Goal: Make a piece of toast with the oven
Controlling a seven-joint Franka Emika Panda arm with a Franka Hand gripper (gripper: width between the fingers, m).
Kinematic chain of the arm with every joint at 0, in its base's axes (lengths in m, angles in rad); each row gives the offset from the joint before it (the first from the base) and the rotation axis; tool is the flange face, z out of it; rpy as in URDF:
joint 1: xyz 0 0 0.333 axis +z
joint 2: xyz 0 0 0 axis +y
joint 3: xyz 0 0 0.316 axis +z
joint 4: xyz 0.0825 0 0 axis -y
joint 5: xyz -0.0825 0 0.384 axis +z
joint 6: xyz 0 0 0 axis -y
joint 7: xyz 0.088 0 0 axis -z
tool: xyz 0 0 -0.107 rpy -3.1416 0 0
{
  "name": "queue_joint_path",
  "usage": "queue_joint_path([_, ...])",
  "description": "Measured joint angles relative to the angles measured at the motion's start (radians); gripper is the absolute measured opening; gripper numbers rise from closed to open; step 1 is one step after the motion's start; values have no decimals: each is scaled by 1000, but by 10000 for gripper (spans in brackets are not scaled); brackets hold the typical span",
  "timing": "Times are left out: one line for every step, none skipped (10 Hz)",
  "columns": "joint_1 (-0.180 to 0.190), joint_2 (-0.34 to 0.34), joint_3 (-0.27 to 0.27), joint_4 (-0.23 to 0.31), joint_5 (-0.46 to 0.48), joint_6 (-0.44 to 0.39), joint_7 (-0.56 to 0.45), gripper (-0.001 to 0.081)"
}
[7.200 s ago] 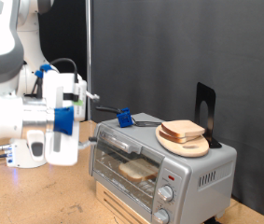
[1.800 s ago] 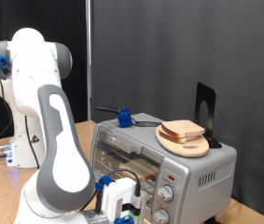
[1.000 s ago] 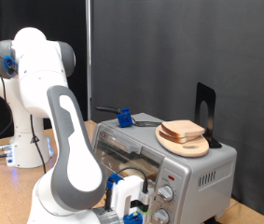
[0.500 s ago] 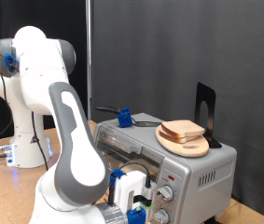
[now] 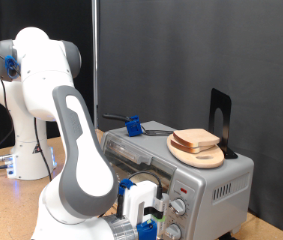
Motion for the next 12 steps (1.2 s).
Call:
queue_joint_path([0,0,0,0,1,2,-1,682])
queue_joint_path([0,0,1,0,2,4,-3,682])
queue_joint_path([0,0,1,-1,2,7,-4,682])
queue_joint_path([0,-1,1,-1,4,7,-5,670])
queue_joint_path([0,-6,2,-1,7,7,-5,670])
queue_joint_path([0,-15,3,-5,10,9,-4,502])
queue_joint_path([1,-23,3,-10,13,22,-2,366])
queue_joint_path([4,-23,3,-17,14,51,0,366])
queue_joint_path([10,-22,4,-24,14,76,0,182])
queue_joint_path([14,-21,4,-28,14,100,2,182])
queue_joint_path([15,-20,4,-31,14,110,4,64])
queue_joint_path([15,-20,4,-32,14,114,5,13])
